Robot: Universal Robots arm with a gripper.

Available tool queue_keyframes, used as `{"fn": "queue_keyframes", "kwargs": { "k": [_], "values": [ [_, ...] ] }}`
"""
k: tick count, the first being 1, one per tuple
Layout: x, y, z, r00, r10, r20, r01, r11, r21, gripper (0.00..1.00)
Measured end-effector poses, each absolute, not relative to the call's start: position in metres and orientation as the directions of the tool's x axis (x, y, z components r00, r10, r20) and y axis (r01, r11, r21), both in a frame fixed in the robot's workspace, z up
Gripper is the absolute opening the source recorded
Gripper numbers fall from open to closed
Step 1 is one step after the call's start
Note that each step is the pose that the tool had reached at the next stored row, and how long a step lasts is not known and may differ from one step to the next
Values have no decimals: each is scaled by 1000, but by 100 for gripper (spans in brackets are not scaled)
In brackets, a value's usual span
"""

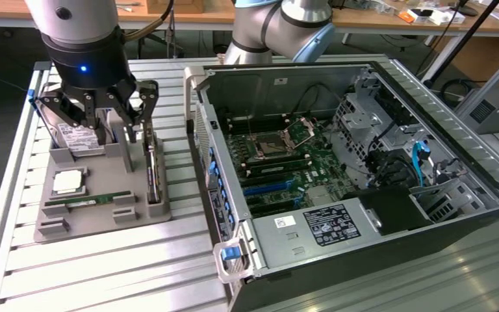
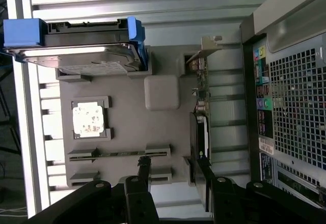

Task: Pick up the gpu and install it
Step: 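Pick up the gpu and move the gpu toward the slot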

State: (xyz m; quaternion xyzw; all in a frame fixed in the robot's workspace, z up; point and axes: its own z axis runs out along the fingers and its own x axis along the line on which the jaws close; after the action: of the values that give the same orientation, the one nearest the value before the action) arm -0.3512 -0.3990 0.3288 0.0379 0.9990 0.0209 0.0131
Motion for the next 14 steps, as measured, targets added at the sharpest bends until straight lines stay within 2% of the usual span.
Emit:
{"fn": "queue_keyframes", "kwargs": {
  "k": [14],
  "values": [
    [-351, -399, 323, -997, 76, -25, 75, 996, 43, 48]
  ]
}}
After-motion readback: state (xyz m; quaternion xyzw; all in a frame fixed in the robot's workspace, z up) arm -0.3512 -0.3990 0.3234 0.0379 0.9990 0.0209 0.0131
